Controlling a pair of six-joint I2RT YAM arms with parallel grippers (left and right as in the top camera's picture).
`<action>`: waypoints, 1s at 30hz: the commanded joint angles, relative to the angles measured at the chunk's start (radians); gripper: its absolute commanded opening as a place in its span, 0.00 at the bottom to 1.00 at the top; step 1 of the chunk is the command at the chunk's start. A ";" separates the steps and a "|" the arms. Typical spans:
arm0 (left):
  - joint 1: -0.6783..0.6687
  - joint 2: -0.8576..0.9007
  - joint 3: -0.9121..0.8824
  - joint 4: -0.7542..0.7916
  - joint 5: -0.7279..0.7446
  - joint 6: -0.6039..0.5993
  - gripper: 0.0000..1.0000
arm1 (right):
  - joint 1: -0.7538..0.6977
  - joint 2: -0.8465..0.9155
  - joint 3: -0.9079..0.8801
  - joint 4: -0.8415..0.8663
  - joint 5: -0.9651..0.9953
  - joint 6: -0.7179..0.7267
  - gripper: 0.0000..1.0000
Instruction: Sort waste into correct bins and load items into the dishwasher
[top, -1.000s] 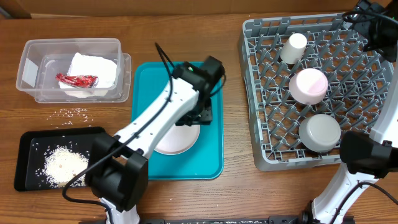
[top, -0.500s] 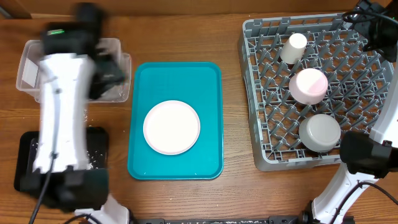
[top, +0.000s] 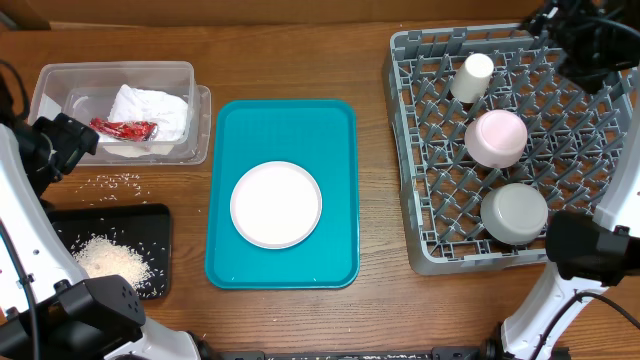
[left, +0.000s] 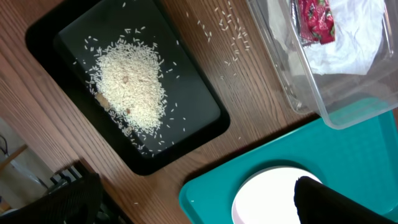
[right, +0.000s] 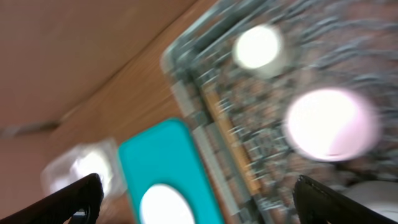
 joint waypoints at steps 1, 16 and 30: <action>0.008 -0.013 0.006 -0.002 0.016 0.019 1.00 | 0.120 -0.006 0.001 -0.004 -0.123 -0.074 1.00; 0.008 -0.013 0.006 -0.003 0.016 0.019 1.00 | 0.724 0.037 -0.521 0.332 0.262 -0.139 0.83; 0.008 -0.013 0.006 -0.003 0.016 0.019 1.00 | 0.865 0.037 -1.039 0.668 0.155 0.066 0.46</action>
